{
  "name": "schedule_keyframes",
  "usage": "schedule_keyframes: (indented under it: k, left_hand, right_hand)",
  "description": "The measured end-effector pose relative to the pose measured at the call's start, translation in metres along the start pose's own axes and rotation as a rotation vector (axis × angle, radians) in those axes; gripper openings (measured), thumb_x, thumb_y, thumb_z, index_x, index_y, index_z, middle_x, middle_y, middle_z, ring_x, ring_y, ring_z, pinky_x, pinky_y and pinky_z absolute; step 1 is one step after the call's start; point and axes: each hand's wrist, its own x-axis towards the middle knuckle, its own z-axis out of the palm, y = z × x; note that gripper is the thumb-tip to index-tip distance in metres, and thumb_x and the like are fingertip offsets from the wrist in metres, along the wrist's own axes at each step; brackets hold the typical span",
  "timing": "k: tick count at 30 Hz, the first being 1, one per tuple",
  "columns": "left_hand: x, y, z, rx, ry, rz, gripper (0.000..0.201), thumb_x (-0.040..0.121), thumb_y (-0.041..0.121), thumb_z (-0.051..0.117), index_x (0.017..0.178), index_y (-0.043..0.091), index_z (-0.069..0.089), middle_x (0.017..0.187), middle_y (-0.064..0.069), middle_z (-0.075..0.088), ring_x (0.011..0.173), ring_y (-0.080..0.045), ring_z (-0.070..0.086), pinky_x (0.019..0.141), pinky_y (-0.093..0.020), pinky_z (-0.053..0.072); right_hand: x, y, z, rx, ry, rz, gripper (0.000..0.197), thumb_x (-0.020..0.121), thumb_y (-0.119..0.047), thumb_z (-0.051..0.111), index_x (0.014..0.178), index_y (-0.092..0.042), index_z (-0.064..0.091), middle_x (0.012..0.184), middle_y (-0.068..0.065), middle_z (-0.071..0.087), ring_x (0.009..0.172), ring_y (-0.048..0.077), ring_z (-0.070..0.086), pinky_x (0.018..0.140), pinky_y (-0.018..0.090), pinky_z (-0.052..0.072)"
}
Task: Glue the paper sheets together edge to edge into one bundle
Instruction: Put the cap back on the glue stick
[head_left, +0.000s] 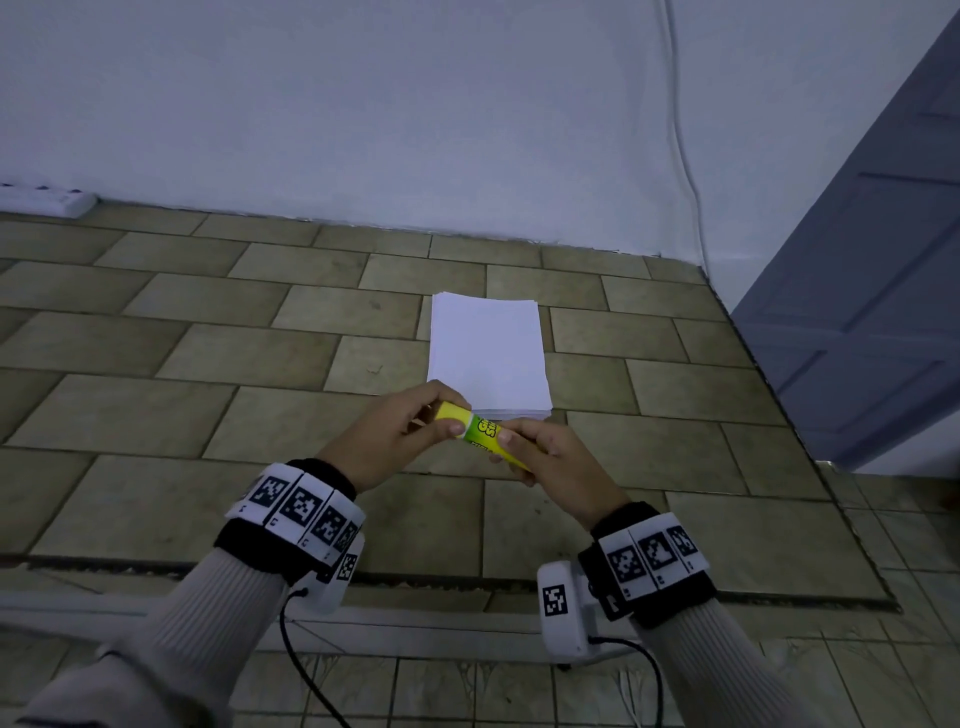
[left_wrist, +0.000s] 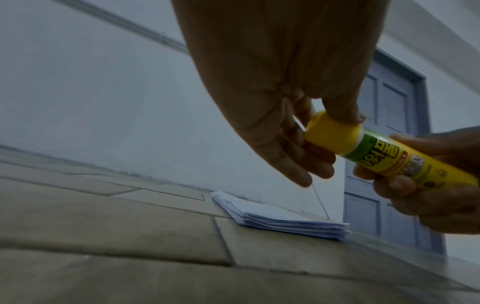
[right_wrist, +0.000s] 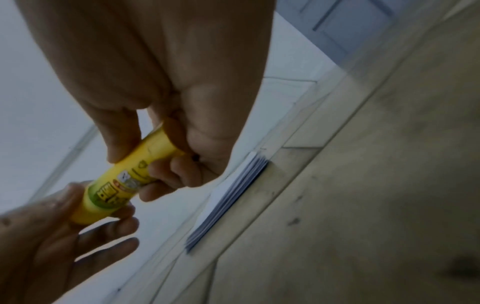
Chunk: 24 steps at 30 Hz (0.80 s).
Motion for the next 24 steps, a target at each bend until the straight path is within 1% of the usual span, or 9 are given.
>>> schedule_keyframes:
  k: [2,5,7,9,12,15,18,21,24]
  left_hand:
    - [0.001,0.004,0.001,-0.112,0.035,-0.120,0.035,0.089,0.047,0.064,0.108,0.017,0.064,0.091,-0.006,0.067,0.077,-0.020,0.066,0.071,-0.026,0.055]
    - [0.006,0.013,0.002,-0.247,0.111,-0.337,0.047,0.089,0.050,0.050,0.094,0.004,0.060,0.072,-0.009,0.066,0.058,-0.020,0.063,0.052,-0.027,0.052]
    - [0.008,0.016,0.001,-0.223,0.105,-0.392,0.042,0.095,0.045,0.049,0.083,0.006,0.059,0.063,-0.010,0.063,0.050,-0.018,0.060,0.045,-0.024,0.047]
    - [0.009,0.016,0.001,-0.213,0.069,-0.399,0.037,0.097,0.038,0.051,0.081,0.006,0.060,0.063,-0.009,0.063,0.049,-0.016,0.059,0.045,-0.022,0.046]
    - [0.008,0.013,-0.001,-0.248,0.005,-0.363,0.026,0.098,0.025,0.052,0.083,0.005,0.061,0.067,-0.008,0.064,0.054,-0.014,0.061,0.052,-0.022,0.051]
    - [0.003,0.006,-0.003,-0.144,-0.051,-0.129,0.007,0.095,0.014,0.061,0.101,0.011,0.062,0.089,-0.007,0.064,0.078,-0.013,0.063,0.072,-0.024,0.054]
    - [0.000,0.002,-0.001,0.019,-0.075,0.060,0.016,0.084,0.018,0.064,0.100,0.021,0.065,0.104,-0.005,0.061,0.094,-0.021,0.060,0.083,-0.034,0.053]
    - [0.000,0.010,0.001,-0.083,-0.029,0.009,0.022,0.084,0.028,0.072,0.104,0.027,0.064,0.104,-0.002,0.065,0.089,-0.032,0.064,0.080,-0.044,0.055]
    - [0.000,0.023,0.003,-0.287,0.063,-0.198,0.038,0.084,0.039,0.066,0.117,0.023,0.059,0.102,-0.005,0.068,0.080,-0.029,0.071,0.078,-0.037,0.059]
  right_hand:
    - [0.000,0.002,0.002,-0.025,0.010,-0.003,0.016,0.099,-0.019,0.048,0.102,-0.013,0.064,0.077,-0.007,0.062,0.057,0.001,0.046,0.055,0.016,0.037]
    - [-0.001,0.003,0.003,-0.053,0.049,-0.030,0.018,0.099,-0.019,0.050,0.107,-0.009,0.063,0.069,-0.016,0.057,0.058,-0.005,0.047,0.058,0.010,0.035]
    - [-0.001,0.002,0.003,-0.097,0.059,-0.066,0.020,0.098,-0.020,0.052,0.110,-0.009,0.063,0.070,-0.016,0.055,0.061,-0.006,0.048,0.060,0.011,0.035]
    - [-0.002,0.000,0.004,-0.158,0.047,-0.101,0.022,0.098,-0.020,0.053,0.113,-0.008,0.063,0.072,-0.015,0.054,0.064,-0.006,0.049,0.061,0.010,0.035]
    - [-0.001,0.001,0.002,-0.192,0.024,-0.115,0.020,0.098,-0.018,0.052,0.112,-0.009,0.064,0.075,-0.012,0.055,0.064,-0.006,0.049,0.061,0.010,0.035]
    - [0.000,0.003,-0.004,-0.065,-0.029,-0.026,0.016,0.100,-0.018,0.048,0.102,-0.015,0.064,0.077,0.001,0.059,0.057,-0.001,0.046,0.056,0.016,0.036]
    - [-0.001,0.005,-0.006,-0.018,-0.049,0.017,0.019,0.101,-0.019,0.046,0.102,-0.014,0.064,0.078,0.001,0.062,0.054,0.005,0.045,0.053,0.018,0.038]
    - [-0.002,0.006,-0.004,-0.003,-0.026,0.003,0.020,0.100,-0.022,0.049,0.106,-0.012,0.065,0.077,0.002,0.061,0.058,0.011,0.044,0.054,0.019,0.038]
    - [-0.003,0.006,-0.004,-0.037,0.003,-0.018,0.021,0.097,-0.028,0.052,0.106,-0.015,0.066,0.078,0.009,0.059,0.060,0.011,0.045,0.055,0.018,0.038]
